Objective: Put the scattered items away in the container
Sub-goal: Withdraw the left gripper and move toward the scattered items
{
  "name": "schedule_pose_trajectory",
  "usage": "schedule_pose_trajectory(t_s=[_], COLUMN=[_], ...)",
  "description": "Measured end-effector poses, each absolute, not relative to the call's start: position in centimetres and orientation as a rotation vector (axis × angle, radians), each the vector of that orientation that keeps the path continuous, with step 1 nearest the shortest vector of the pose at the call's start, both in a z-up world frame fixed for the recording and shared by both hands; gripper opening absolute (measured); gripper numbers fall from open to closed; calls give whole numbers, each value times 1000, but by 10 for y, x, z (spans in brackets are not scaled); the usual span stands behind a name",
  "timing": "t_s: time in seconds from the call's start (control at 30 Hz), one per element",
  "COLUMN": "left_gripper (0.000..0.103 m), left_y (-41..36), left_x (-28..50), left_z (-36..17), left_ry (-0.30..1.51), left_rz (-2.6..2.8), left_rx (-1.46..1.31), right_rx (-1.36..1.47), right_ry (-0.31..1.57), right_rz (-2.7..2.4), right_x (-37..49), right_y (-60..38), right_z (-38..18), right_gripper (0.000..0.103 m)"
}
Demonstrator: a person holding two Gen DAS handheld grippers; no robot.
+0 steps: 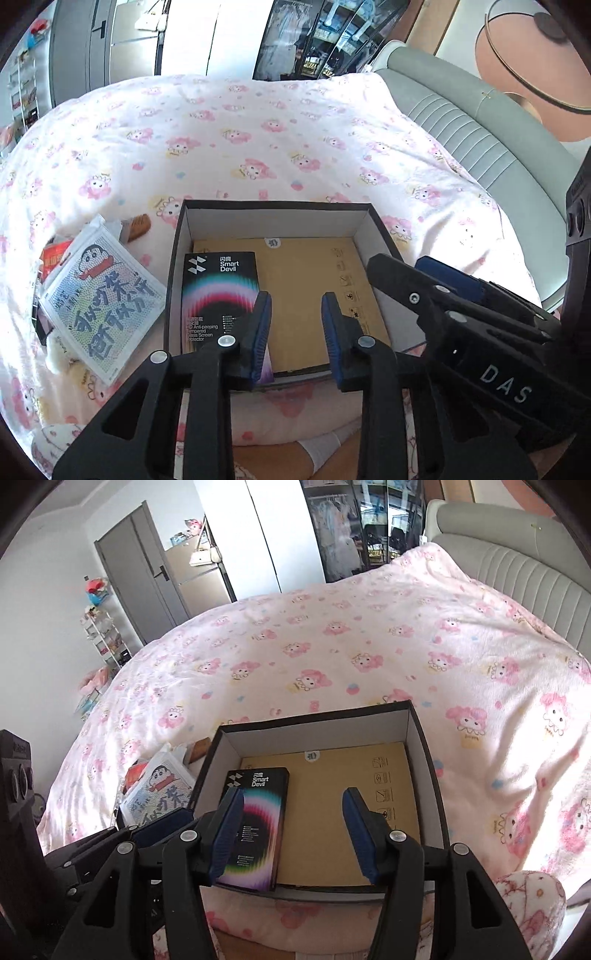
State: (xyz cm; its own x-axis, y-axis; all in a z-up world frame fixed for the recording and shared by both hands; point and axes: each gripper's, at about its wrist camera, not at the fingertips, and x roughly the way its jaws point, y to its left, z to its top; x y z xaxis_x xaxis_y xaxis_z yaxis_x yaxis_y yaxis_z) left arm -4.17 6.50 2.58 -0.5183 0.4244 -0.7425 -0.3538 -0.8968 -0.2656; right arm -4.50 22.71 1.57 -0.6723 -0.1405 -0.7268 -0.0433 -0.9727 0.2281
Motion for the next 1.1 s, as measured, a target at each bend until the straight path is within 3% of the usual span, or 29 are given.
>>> schedule_pose_trajectory(t_s=[0.6,0.93,1.0,1.1], left_gripper=[30,31,37,57], left_y=[-20,-103,-127,-155], left_x=[3,1,-9,-35], left_z=[42,28,18,-8], left_ry=[-105,-367,-449,-577], left_rz=[2601,2698,2760,2770], left_rx=[-1126,-1232,-1313,-1418], right_rx=[1108,1079,1074,1097], right_ry=[-155,-119,-123,-120], right_rz=[-2667,-2562,-2549,-2553], right_x=[-28,-44,-52,-74], right_y=[129,78,71,62], right_z=[36,29,27,19], right_gripper=[52,52,52,52])
